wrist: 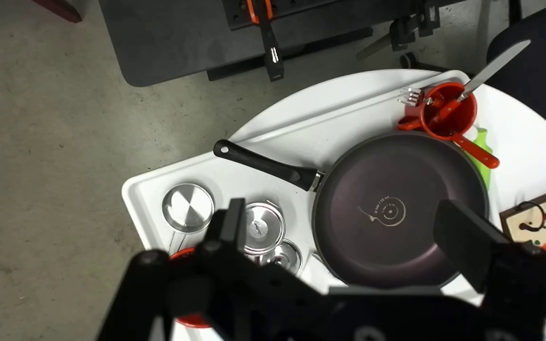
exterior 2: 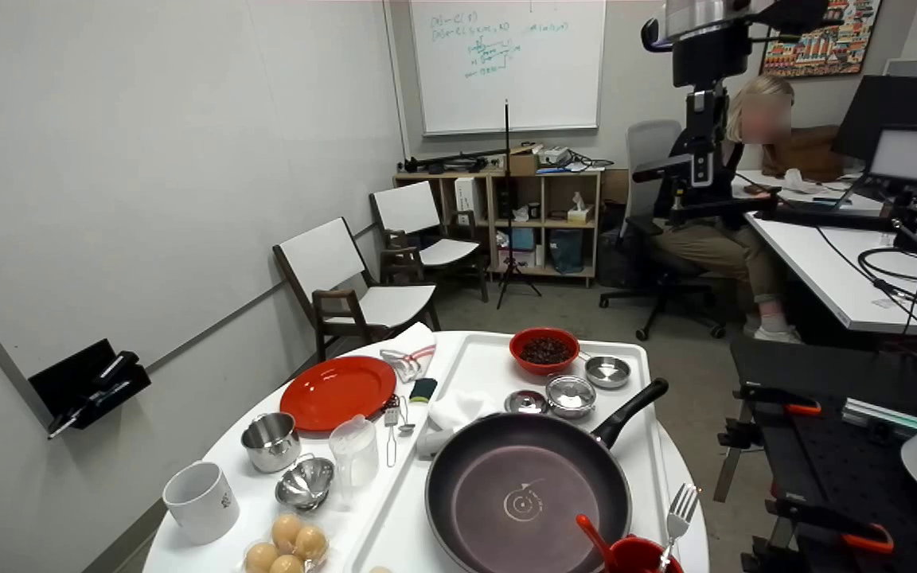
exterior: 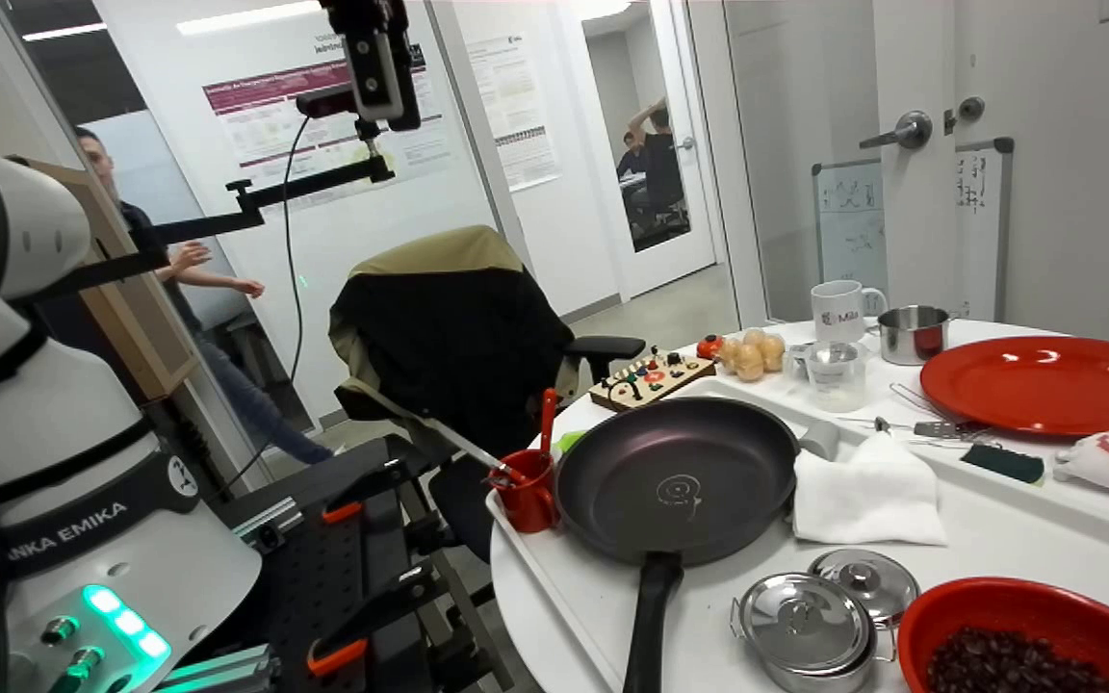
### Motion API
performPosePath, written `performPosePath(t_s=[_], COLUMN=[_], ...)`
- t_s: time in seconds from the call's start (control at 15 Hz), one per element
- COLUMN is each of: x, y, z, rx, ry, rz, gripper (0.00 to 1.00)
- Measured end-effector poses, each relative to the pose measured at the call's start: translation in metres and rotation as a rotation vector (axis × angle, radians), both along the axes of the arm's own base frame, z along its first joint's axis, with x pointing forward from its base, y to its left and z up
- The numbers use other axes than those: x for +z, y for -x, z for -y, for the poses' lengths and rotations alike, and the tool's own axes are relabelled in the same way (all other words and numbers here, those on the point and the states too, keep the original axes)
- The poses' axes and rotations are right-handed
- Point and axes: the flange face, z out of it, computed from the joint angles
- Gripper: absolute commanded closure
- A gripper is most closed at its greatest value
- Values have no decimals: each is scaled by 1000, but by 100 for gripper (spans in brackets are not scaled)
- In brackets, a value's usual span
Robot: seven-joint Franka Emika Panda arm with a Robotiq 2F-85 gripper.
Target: Put the lid on the silver pot
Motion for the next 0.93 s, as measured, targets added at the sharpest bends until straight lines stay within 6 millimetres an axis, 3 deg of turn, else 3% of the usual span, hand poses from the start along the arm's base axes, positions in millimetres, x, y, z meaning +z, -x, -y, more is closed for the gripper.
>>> performPosePath(t_s=[0.4,0.93], x=[-39,-82], y=[-33,-94], z=[15,41], rx=[35,219], ry=[16,79], rz=[9,37], gripper=[0,0])
